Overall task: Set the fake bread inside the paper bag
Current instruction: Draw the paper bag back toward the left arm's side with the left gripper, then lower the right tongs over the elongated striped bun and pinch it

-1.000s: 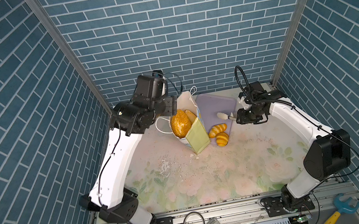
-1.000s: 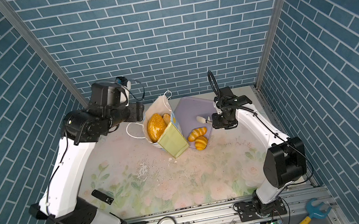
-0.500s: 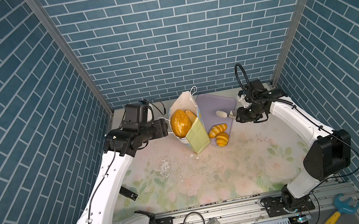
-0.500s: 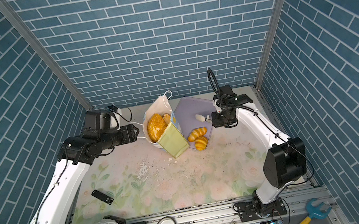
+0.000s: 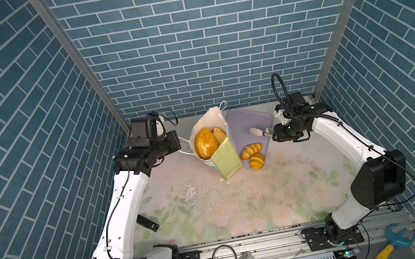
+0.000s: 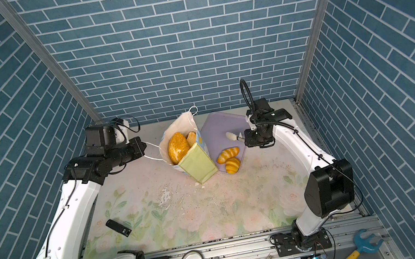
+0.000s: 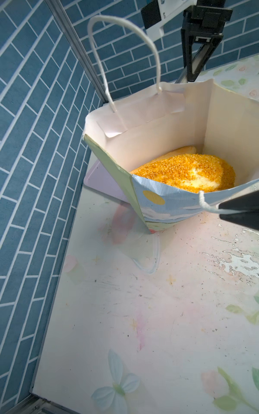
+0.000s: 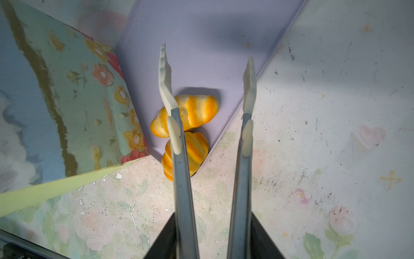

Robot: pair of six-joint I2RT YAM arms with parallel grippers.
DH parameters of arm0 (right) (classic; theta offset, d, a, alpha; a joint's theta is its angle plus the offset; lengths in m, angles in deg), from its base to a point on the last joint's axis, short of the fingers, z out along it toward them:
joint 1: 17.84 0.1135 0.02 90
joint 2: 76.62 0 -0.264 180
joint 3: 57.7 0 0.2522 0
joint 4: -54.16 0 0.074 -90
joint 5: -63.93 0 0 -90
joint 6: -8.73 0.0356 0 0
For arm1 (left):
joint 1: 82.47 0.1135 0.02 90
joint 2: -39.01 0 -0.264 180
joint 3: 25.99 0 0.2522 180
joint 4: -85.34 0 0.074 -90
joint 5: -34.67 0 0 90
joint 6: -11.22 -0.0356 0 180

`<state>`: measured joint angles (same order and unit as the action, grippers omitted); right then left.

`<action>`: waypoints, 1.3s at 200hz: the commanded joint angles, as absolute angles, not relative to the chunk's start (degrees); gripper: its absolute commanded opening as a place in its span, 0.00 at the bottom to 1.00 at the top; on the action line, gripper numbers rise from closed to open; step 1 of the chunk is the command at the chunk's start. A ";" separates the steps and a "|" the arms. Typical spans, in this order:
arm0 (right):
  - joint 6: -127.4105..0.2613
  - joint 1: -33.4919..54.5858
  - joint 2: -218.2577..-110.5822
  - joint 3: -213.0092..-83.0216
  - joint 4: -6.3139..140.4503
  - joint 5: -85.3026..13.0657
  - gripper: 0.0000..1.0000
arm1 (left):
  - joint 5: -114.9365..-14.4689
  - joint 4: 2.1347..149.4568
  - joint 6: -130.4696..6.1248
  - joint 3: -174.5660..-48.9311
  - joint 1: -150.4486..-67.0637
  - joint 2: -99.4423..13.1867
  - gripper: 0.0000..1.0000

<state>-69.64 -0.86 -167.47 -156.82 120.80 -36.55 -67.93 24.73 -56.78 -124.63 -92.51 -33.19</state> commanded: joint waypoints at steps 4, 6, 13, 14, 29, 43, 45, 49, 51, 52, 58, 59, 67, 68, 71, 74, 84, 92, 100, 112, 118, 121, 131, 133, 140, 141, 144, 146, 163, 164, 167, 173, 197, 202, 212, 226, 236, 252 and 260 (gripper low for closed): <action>-70.20 -0.95 -165.73 -157.70 120.13 -38.37 0.45 | -68.34 22.69 -58.46 -125.87 -89.53 -30.27 0.00; -70.20 -0.91 -165.80 -157.69 120.13 -38.44 0.45 | -68.34 22.51 -58.61 -125.88 -89.26 -30.12 0.00; -70.20 -0.81 -165.99 -157.78 120.17 -38.55 0.44 | -68.66 22.12 -58.75 -125.75 -88.34 -29.66 0.00; -70.20 -0.80 -166.00 -157.82 120.19 -38.55 0.45 | -68.72 22.06 -58.79 -125.73 -88.22 -29.60 0.00; -70.20 -0.70 -166.51 -157.97 120.37 -38.76 0.44 | -68.75 20.99 -59.40 -125.74 -86.52 -29.08 0.00; -70.20 -0.57 -166.77 -157.80 120.25 -38.90 0.44 | -68.02 21.24 -59.33 -124.77 -85.98 -28.50 0.00; -70.20 -0.49 -166.86 -157.78 120.24 -38.83 0.44 | -67.99 21.40 -59.37 -124.66 -85.94 -28.45 0.00; -70.20 -0.43 -166.88 -157.80 120.20 -38.89 0.44 | -67.86 21.55 -59.18 -124.46 -85.90 -28.35 0.00; -70.16 -0.43 -167.01 -157.73 120.21 -38.90 0.45 | -67.78 21.58 -59.22 -124.47 -85.89 -28.32 0.00; -70.13 -0.39 -167.08 -157.71 120.21 -38.90 0.45 | -67.71 21.53 -59.16 -124.47 -85.89 -28.36 0.00; -70.11 -0.36 -167.21 -157.78 120.34 -39.05 0.44 | -67.39 21.48 -58.97 -124.47 -85.89 -28.38 0.00; -70.11 -0.35 -167.22 -157.82 120.36 -39.06 0.45 | -67.25 21.48 -58.94 -124.43 -85.89 -28.30 0.00; -70.03 -0.18 -167.50 -157.73 120.50 -39.12 0.45 | -66.99 21.87 -58.77 -124.30 -85.89 -27.94 0.00; -69.98 -0.17 -167.50 -157.71 120.49 -39.10 0.45 | -66.92 21.94 -58.75 -124.30 -85.89 -27.91 0.00; -70.02 -0.13 -167.57 -157.63 120.56 -39.03 0.45 | -66.81 22.07 -58.74 -124.15 -85.89 -27.76 0.00; -70.02 -0.05 -167.60 -157.67 120.63 -39.02 0.45 | -66.56 22.05 -58.74 -124.27 -85.89 -27.59 0.00; -69.95 0.07 -167.67 -157.40 120.74 -39.03 0.45 | -65.53 21.45 -59.35 -124.66 -85.89 -27.42 0.00; -69.94 0.22 -167.70 -157.21 120.90 -38.90 0.45 | -65.03 20.69 -59.86 -124.89 -85.83 -27.44 0.00; -69.91 0.25 -167.71 -157.05 121.00 -38.81 0.45 | -64.59 19.96 -60.13 -124.99 -85.57 -27.68 0.00; -69.77 0.43 -167.84 -156.96 121.26 -38.57 0.45 | -65.01 20.17 -60.41 -124.33 -85.21 -27.66 0.00; -69.67 0.49 -167.85 -156.81 121.43 -38.61 0.45 | -65.53 20.54 -60.25 -123.84 -85.06 -27.66 0.00; -69.60 0.52 -167.87 -156.74 121.60 -38.58 0.45 | -65.72 20.67 -60.12 -123.67 -85.07 -27.69 0.00; -69.45 0.98 -167.94 -156.60 121.69 -38.31 0.46 | -66.37 20.94 -59.80 -123.17 -85.06 -27.78 0.00; -69.43 1.08 -167.94 -156.51 121.79 -38.16 0.46 | -66.44 20.95 -59.80 -123.07 -85.03 -27.78 0.00; -69.41 1.66 -168.12 -156.45 122.08 -37.62 0.46 | -66.45 21.10 -59.55 -122.79 -85.06 -27.59 0.00; -69.41 1.71 -168.16 -156.45 122.11 -37.55 0.46 | -66.47 21.16 -59.54 -122.71 -85.04 -27.55 0.00; -69.41 1.94 -168.28 -156.50 122.21 -37.37 0.46 | -66.49 21.25 -59.47 -122.63 -85.02 -27.47 0.00; -69.41 2.14 -168.29 -156.46 122.29 -37.20 0.46 | -66.49 21.29 -59.45 -122.63 -85.02 -27.33 0.00; -69.50 3.57 -168.80 -156.35 122.80 -36.46 0.46 | -66.28 21.48 -59.29 -122.44 -85.04 -26.26 0.00; -69.50 3.63 -168.85 -156.36 122.91 -36.45 0.46 | -66.25 21.43 -59.32 -122.49 -85.03 -26.23 0.00; -69.50 3.80 -168.95 -156.29 123.07 -36.33 0.46 | -66.17 21.40 -59.26 -122.46 -85.04 -26.05 0.00; -69.50 4.27 -169.28 -156.35 123.47 -35.87 0.46 | -66.06 21.31 -59.25 -122.53 -85.04 -25.70 0.00; -69.03 5.75 -170.12 -156.86 125.31 -34.26 0.46 | -66.23 21.20 -59.07 -121.88 -85.02 -24.87 0.00; -68.89 5.87 -170.50 -157.23 125.89 -34.19 0.46 | -66.24 21.34 -58.99 -121.60 -85.02 -24.73 0.00; -68.83 6.11 -171.52 -157.92 126.98 -34.07 0.47 | -66.44 21.55 -58.72 -121.04 -85.02 -24.70 0.00; -68.76 6.42 -172.78 -158.80 127.68 -34.63 0.47 | -67.08 22.04 -58.42 -120.43 -85.02 -24.58 0.00; -68.86 6.72 -173.44 -159.00 127.48 -35.75 0.47 | -67.51 22.39 -58.30 -120.08 -85.02 -24.62 0.00; -68.97 7.03 -174.32 -159.01 126.08 -38.00 0.47 | -68.28 22.97 -58.06 -119.66 -85.04 -24.39 0.00; -68.93 7.20 -174.79 -159.26 125.00 -38.69 0.47 | -68.55 23.12 -57.95 -119.36 -85.03 -24.28 0.00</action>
